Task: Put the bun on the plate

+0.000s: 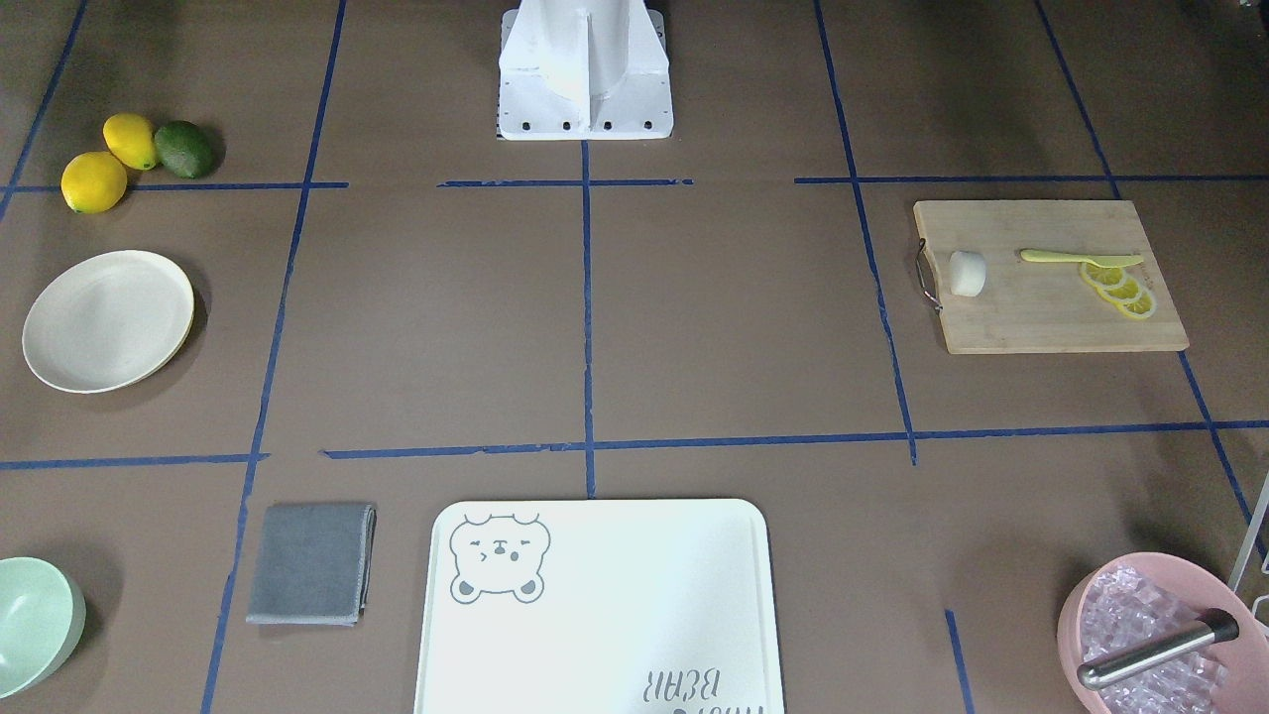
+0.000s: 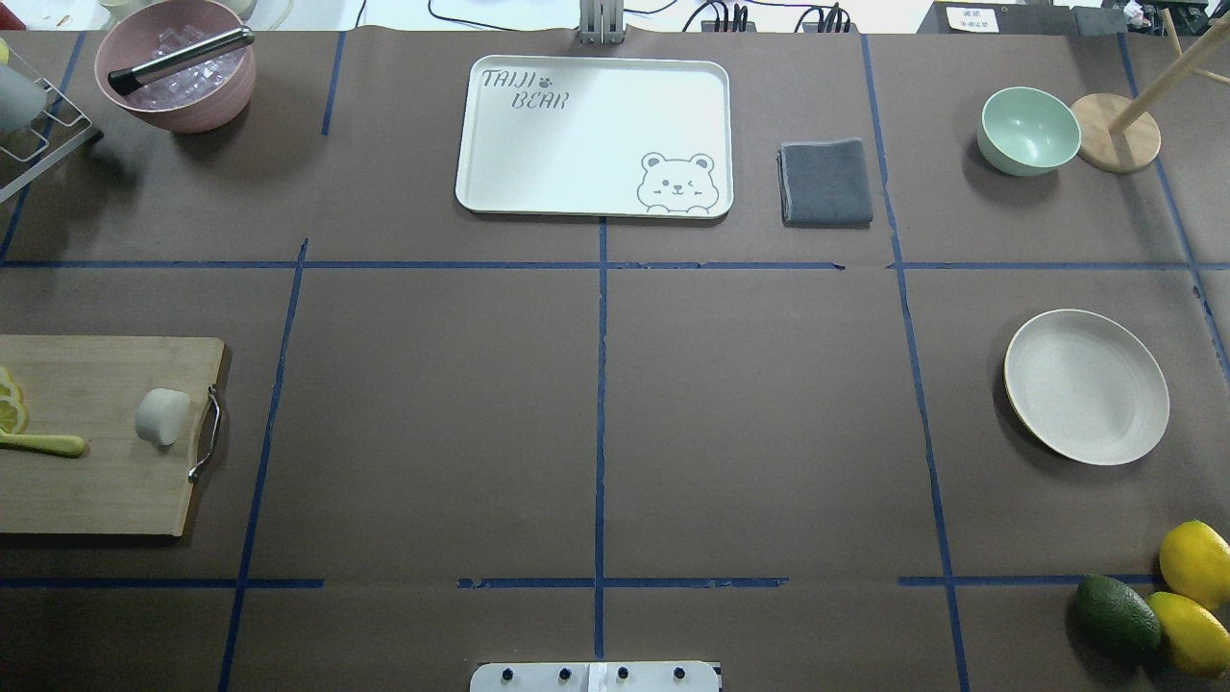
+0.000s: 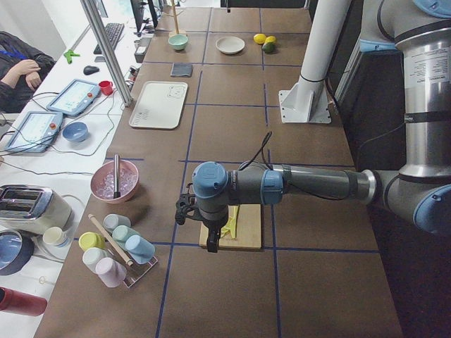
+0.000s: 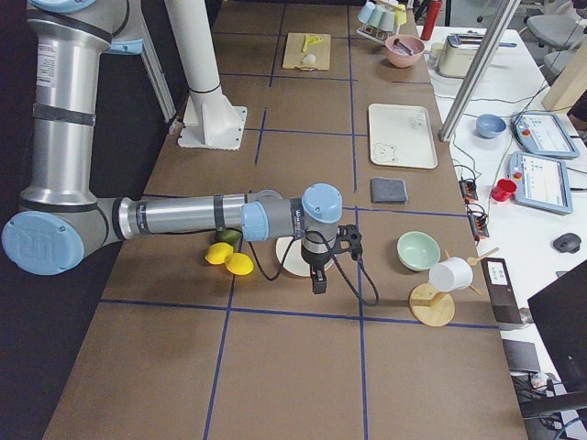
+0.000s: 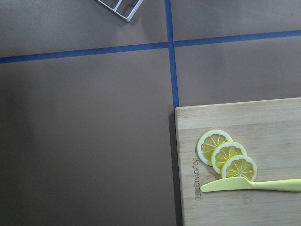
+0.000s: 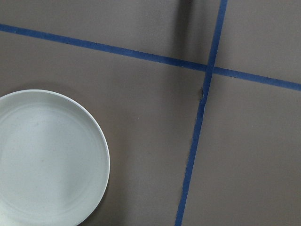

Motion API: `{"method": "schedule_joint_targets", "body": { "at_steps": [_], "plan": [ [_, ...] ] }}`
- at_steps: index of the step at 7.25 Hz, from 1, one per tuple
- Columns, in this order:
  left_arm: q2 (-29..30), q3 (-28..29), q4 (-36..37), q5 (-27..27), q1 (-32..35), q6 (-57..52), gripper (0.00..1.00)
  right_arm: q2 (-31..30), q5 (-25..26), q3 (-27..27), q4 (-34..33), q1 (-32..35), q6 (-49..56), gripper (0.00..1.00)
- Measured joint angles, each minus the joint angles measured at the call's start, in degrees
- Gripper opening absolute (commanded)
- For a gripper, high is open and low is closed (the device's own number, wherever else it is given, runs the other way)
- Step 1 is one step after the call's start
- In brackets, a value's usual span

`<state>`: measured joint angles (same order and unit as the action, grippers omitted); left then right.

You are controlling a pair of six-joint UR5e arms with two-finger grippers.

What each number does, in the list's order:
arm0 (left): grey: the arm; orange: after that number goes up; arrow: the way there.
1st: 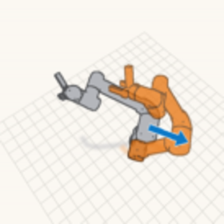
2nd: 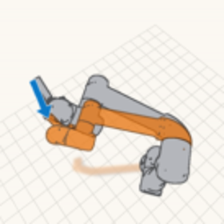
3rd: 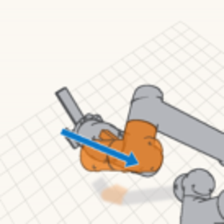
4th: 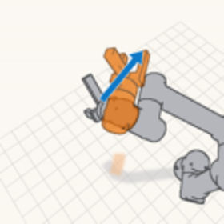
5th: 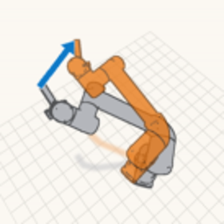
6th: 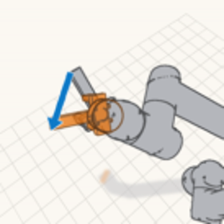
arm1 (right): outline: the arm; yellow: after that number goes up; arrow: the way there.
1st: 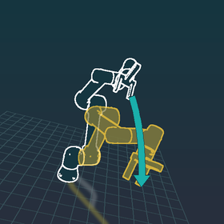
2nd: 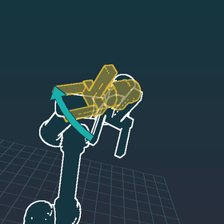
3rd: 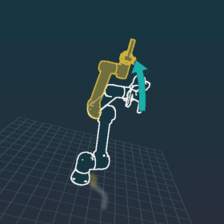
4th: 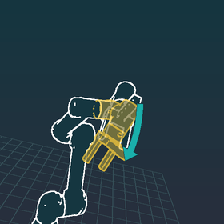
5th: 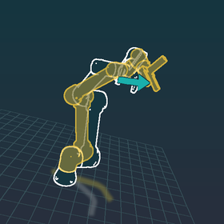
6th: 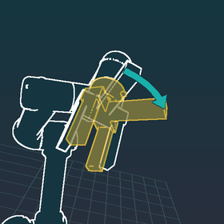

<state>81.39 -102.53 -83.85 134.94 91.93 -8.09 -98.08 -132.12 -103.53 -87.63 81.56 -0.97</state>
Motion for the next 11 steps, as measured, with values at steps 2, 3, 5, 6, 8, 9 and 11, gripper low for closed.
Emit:
{"method": "schedule_joint_targets", "body": {
  "at_steps": [2,3,5,6,8,9,11],
  "plan": [
    [0.0,0.0,-0.1,0.0,0.0,0.0,1.0,0.0,-0.1,-0.1,0.0,0.0,0.0,1.0],
    [0.0,0.2,-0.1,0.0,-0.1,0.0,1.0,0.0,-0.1,-0.1,0.0,0.0,0.0,1.0],
    [0.0,0.2,0.0,0.0,-0.1,0.0,1.0,0.0,-1.5,0.1,0.4,-0.4,-1.7,1.0],
    [0.0,0.2,0.0,0.0,-0.2,0.0,1.0,0.1,-2.3,0.3,2.6,-1.7,-5.5,1.0],
    [0.1,0.0,-0.1,0.0,-0.2,0.0,1.0,0.1,-1.8,3.8,16.0,-7.7,-17.5,1.0],
    [0.1,0.0,-0.1,0.0,-0.2,0.0,1.0,0.1,-1.1,6.8,23.9,-10.4,-23.0,1.0],
    [0.1,0.0,-0.1,0.0,-0.2,0.0,1.0,0.1,0.5,10.4,32.6,-15.1,-30.8,0.98]
  ]
}}
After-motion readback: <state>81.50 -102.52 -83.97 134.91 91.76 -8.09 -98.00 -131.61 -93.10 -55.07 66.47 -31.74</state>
